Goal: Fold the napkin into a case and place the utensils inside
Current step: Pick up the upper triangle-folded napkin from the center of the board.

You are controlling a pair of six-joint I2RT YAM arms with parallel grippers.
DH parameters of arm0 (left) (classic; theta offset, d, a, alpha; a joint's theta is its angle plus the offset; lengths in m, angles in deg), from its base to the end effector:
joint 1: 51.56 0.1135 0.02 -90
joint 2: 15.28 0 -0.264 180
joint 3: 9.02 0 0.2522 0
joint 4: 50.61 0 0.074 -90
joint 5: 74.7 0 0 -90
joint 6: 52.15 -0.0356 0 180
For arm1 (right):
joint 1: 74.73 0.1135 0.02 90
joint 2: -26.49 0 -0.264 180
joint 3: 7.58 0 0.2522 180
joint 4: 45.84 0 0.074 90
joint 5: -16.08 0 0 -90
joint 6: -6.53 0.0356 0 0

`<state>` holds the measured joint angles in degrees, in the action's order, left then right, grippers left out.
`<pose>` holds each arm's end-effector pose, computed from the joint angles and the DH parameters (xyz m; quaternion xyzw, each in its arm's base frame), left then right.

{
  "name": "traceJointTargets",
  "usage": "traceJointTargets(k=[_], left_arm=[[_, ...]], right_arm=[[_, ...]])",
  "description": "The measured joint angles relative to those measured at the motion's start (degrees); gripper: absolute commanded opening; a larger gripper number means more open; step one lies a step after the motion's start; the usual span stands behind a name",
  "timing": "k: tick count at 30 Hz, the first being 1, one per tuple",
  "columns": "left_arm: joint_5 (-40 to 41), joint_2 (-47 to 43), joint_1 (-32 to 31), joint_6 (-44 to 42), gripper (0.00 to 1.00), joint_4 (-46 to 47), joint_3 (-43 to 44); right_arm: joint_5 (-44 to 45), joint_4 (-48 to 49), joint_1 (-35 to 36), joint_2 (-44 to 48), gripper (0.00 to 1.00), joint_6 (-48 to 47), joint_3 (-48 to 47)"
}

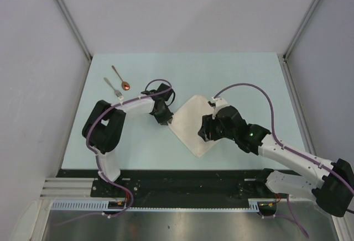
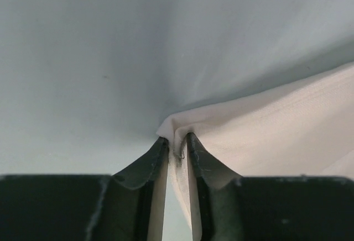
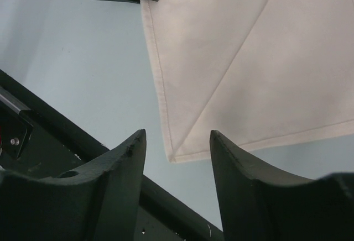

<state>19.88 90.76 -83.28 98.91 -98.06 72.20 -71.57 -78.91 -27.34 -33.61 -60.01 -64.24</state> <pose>0.3036 -0.1843 0.1571 -0.2560 0.9535 -0.0843 0.1348 0.1556 0.1670 0.2620 -0.1761 0.8753 0.2459 0.3772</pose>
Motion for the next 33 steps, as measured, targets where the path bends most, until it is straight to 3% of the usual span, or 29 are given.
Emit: traceJointTargets(k=[1,4,8,11,13,14,17,25,33], left_arm=[[0.02,0.20,-0.02,0.09,0.10,0.00,0.13],[-0.24,0.70,-0.04,0.39,0.01,0.26,0.48],[-0.20,0.63,-0.20,0.13,0.00,0.52,0.46],[-0.04,0.24,-0.31,-0.20,0.00,1.09,-0.07],[-0.11,0.09,-0.31,-0.55,0.00,1.29,-0.22],[-0.20,0.09,-0.31,-0.79,0.00,1.33,-0.22],[-0.55,0.09,-0.31,-1.33,0.00,1.38,-0.20],[-2.14,0.15,-0.24,-1.84,0.00,1.81,-0.22],[-4.17,0.35,0.22,-2.23,0.00,2.54,-0.39]], right_arm=[[-0.31,0.28,0.07,0.00,0.65,-0.13,0.15],[-0.50,0.61,0.90,-0.57,0.72,-1.14,0.68],[-0.44,0.57,4.20,-4.39,0.70,-3.74,0.50],[0.94,-0.61,7.67,-9.55,0.54,-5.77,-0.63],[1.95,-1.64,9.64,-12.98,0.48,-6.95,-2.01],[2.62,-2.25,10.80,-14.95,0.40,-7.50,-3.13],[4.98,-4.90,13.38,-19.78,0.32,-8.79,-6.93],[10.10,-8.66,18.01,-30.16,0.33,-10.62,-14.64],[14.25,-12.59,19.87,-34.64,0.37,-11.47,-15.26]])
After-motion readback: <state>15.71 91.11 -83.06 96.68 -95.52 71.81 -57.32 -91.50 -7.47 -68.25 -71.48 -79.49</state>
